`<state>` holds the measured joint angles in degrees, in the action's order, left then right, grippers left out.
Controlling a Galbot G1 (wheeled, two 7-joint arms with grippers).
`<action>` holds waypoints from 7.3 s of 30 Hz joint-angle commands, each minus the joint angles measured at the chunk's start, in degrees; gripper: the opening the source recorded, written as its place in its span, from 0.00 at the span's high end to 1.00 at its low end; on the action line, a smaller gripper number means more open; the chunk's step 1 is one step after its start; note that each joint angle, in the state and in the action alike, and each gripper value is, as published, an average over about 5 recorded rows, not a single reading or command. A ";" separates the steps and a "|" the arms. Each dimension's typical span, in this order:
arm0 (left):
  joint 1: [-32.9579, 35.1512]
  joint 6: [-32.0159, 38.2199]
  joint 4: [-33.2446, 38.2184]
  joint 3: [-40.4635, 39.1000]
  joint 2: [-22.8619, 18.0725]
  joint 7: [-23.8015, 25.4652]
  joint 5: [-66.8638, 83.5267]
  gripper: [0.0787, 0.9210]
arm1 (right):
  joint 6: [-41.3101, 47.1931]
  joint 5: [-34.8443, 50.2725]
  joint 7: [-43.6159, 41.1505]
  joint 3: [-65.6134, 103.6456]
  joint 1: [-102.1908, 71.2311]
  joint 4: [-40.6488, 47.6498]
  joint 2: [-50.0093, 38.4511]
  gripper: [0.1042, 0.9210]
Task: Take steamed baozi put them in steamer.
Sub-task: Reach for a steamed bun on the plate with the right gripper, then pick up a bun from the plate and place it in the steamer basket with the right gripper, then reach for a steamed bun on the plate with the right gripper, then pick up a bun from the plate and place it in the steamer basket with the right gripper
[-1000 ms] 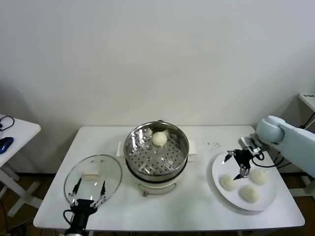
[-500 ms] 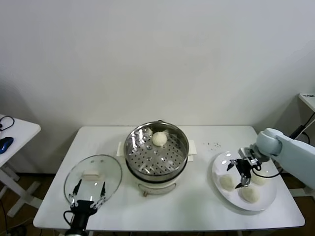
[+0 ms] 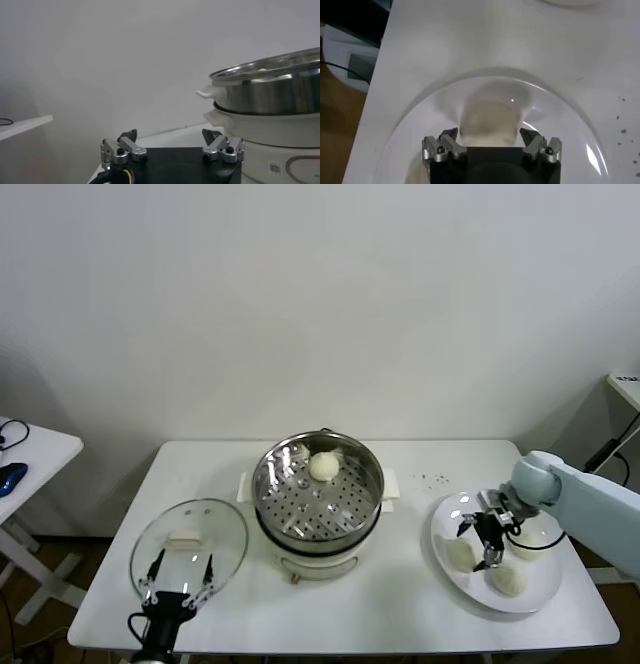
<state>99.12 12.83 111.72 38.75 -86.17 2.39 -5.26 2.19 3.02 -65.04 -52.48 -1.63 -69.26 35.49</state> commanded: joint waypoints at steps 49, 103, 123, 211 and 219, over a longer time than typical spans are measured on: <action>1.48 0.49 1.81 -1.28 0.57 0.08 -0.33 0.12 | 11.55 46.09 -0.02 -31.14 47.95 -2.53 19.40 0.29; 1.57 -0.21 2.19 0.69 1.01 0.15 0.88 0.12 | 9.98 33.32 -0.09 -23.98 25.76 22.18 47.97 0.29; 1.55 -0.17 2.22 0.65 0.86 0.14 0.70 0.12 | 8.91 33.26 -1.02 -23.83 28.05 19.43 45.36 0.12; 3.89 2.95 1.39 -0.33 -0.02 0.32 -0.29 0.12 | -3.51 -9.18 -4.46 7.37 -7.65 -4.37 -7.91 0.15; 3.87 2.88 1.42 -0.31 -0.05 0.26 -0.34 0.12 | -3.66 -8.73 -4.57 7.31 -6.93 -4.15 -7.75 0.25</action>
<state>103.00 15.77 113.13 38.40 -86.18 2.66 -5.57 -1.36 -5.72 -69.65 -45.51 -8.54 -73.61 27.60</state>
